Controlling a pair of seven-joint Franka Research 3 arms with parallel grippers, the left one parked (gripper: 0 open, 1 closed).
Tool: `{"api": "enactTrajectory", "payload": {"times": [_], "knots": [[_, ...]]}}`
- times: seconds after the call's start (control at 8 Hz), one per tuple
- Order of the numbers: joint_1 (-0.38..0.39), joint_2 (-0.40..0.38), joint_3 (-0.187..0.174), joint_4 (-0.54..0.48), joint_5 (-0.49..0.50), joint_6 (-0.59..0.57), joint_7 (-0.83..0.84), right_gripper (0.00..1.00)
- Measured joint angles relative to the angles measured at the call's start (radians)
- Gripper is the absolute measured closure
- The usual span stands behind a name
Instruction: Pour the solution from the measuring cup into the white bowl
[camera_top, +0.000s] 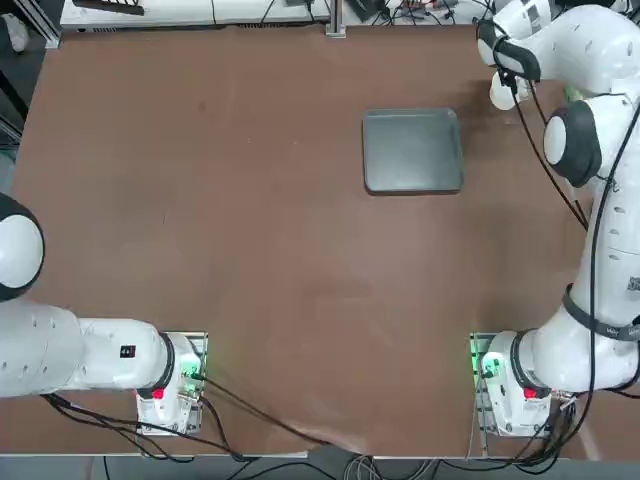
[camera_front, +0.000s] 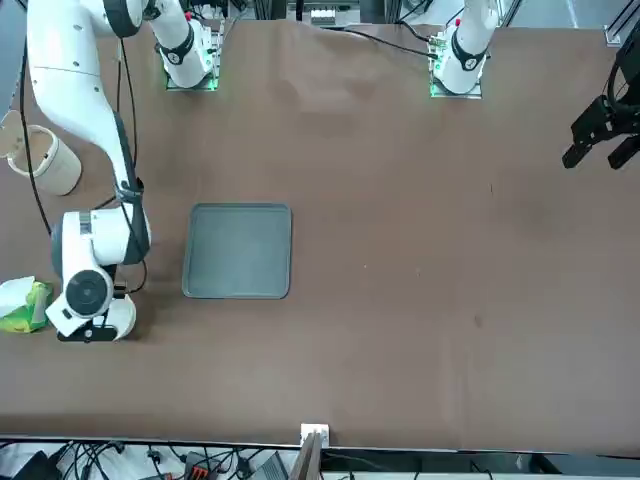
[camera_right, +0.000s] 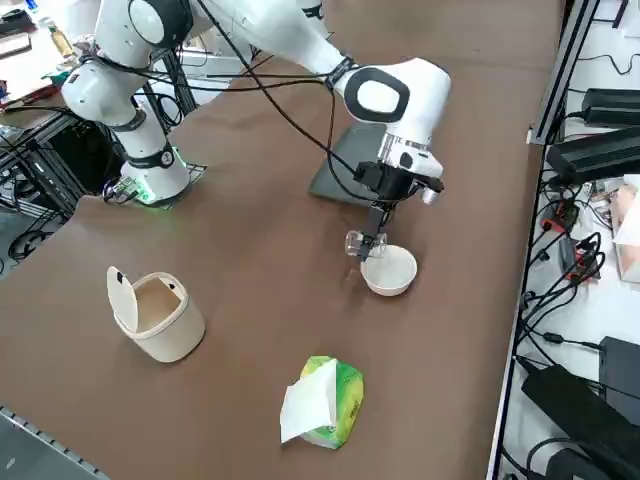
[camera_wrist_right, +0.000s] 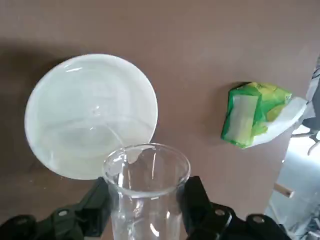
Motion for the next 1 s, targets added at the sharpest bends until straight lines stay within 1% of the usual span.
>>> {"api": "enactTrajectory", "payload": {"times": [0.38, 1.0], "knots": [[0.004, 0.019, 0.0, 0.03, -0.032, -0.029, -0.14, 0.26], [0.013, 0.039, 0.001, 0.037, -0.149, -0.061, -0.284, 0.26]]}}
